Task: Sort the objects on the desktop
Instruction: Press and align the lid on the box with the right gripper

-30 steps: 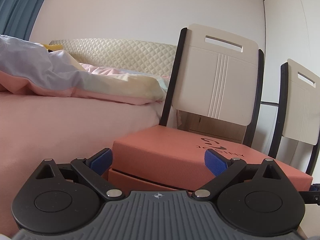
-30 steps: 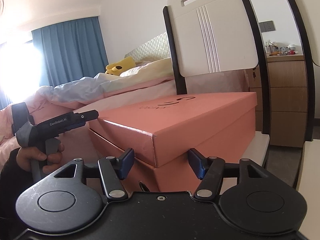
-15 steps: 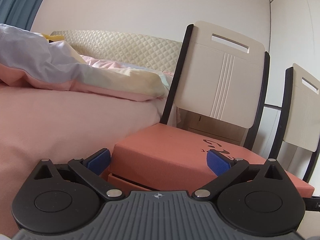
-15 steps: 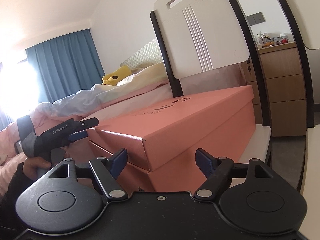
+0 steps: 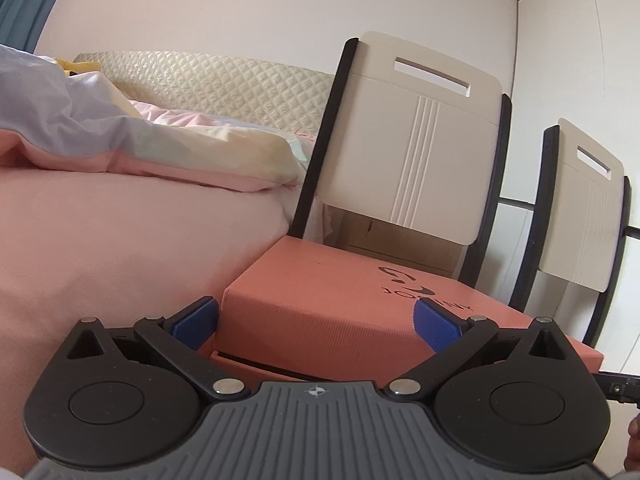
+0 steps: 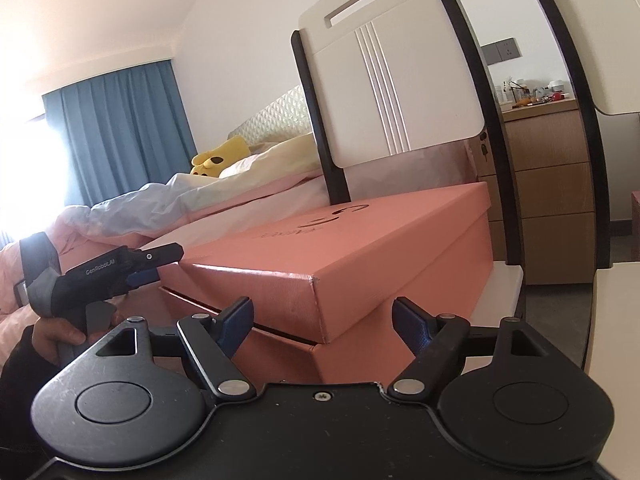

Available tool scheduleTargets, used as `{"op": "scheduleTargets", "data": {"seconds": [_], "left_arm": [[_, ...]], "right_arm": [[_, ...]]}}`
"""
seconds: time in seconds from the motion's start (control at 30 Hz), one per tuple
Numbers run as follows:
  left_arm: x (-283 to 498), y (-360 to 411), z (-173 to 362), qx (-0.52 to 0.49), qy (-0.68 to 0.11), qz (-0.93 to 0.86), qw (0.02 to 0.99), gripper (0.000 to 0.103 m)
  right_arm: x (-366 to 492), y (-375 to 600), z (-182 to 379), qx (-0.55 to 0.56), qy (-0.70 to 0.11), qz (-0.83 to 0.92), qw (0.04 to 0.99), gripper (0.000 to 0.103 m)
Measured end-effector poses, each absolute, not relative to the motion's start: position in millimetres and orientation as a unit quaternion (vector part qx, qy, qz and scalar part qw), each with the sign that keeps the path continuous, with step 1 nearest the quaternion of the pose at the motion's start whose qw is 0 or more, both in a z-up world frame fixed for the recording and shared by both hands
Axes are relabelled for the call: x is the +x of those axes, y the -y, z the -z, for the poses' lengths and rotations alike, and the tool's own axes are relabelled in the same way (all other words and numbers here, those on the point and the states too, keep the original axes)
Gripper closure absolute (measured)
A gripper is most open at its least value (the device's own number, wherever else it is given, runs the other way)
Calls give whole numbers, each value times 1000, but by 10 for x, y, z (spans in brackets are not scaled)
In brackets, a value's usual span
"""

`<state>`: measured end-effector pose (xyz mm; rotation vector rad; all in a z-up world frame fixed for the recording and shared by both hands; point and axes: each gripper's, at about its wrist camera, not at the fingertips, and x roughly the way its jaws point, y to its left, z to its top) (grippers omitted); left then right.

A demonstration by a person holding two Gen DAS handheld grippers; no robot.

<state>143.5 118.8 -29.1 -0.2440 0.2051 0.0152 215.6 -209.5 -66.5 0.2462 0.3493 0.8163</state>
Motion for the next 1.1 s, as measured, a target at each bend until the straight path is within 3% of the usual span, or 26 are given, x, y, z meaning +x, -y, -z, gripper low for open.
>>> {"op": "scheduleTargets", "data": {"seconds": [0.27,0.6,1.1], "left_arm": [[1386,-905,357,-64,-112,35,991,0],[1503,-1073,331,-136,-121,43,982,0],[1458,-1097,299,-135,-104,59,984,0]], "right_arm": [[2239,2354,650,154,-162,-359,906,25],[2334,2351,700,169,-166,-354,905,25],[2283,2285,615,159,-161,-354,907,29]]}}
